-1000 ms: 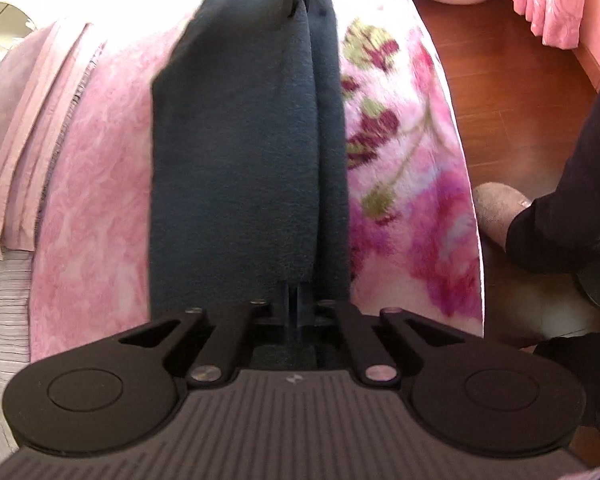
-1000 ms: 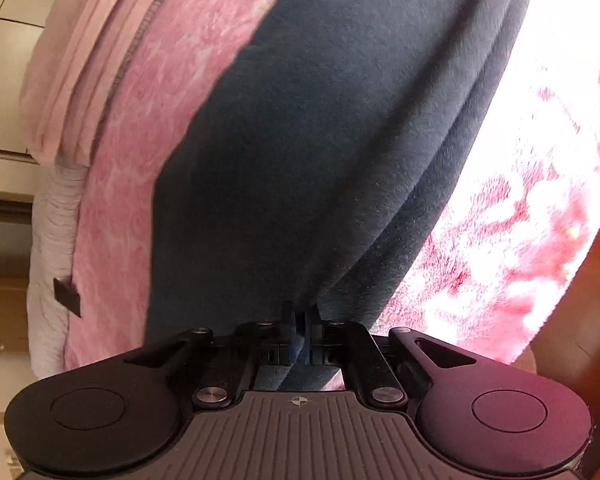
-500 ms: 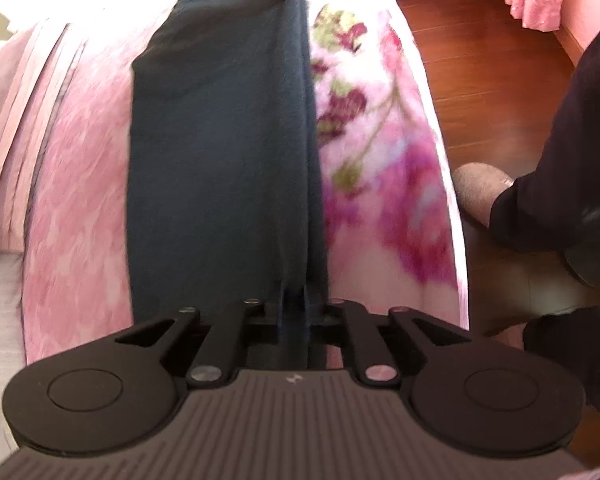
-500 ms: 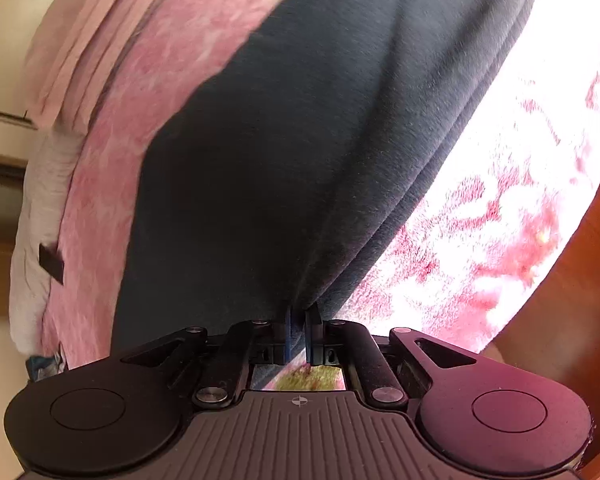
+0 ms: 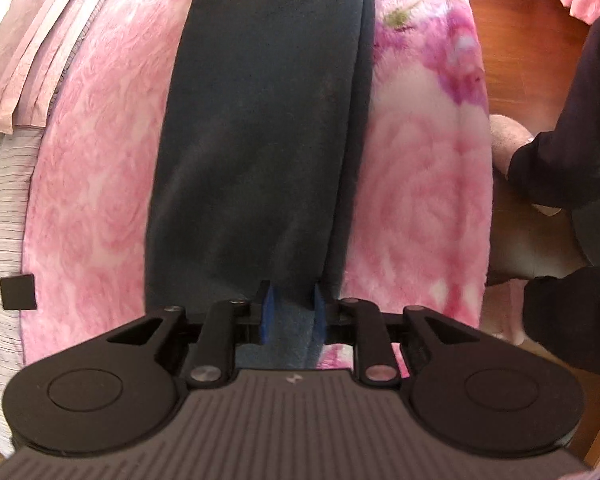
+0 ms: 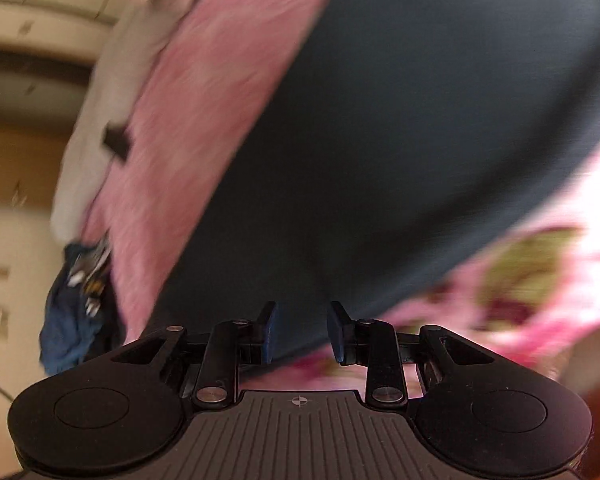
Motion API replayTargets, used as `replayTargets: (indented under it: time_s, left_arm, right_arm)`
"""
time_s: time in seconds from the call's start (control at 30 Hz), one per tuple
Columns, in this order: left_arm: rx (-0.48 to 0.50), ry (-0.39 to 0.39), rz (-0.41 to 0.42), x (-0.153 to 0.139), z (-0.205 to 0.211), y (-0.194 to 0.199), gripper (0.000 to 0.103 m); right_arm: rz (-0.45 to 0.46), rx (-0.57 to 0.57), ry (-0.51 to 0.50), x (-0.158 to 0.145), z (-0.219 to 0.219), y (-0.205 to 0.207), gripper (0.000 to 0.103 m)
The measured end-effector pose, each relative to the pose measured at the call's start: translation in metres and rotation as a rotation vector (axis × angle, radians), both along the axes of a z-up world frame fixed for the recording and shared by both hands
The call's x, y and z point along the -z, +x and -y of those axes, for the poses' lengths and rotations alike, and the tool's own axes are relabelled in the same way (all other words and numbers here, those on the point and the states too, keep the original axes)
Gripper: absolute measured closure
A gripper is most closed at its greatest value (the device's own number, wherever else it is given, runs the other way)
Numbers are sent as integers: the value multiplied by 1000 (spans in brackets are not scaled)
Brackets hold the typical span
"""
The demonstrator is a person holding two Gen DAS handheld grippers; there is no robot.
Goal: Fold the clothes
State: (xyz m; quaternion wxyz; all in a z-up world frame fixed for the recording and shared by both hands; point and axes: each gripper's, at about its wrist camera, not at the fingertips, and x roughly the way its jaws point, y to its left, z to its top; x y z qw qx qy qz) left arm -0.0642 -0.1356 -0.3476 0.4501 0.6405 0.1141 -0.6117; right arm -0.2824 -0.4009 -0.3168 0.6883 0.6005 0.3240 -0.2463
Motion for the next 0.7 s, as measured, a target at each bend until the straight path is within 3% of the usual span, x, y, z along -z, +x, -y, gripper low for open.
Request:
replayTargets:
  time_s: [0.17,0.4,0.43,0.53,0.7]
  left_arm:
    - [-57,-7,-53,-10,-11,10,89]
    - [-183,-32,-83,-40,-51,40,86]
    - [-194,-37,-83,-45,-57,47,85]
    - [-210,-48,-85,-59,-72,62,85]
    - [-208,-68,-86,-84,-86,79,80]
  right_arm:
    - [-60,-84,-33,27,-17,31,73]
    - [-214,-122,-54,-4,-35,47,73]
    - [-234,-125,-64,-10,-38,50,70]
    - [-283,-125,-98,-30,-52,53,30]
    - [-367,-127,-186,-65,-77,61,30]
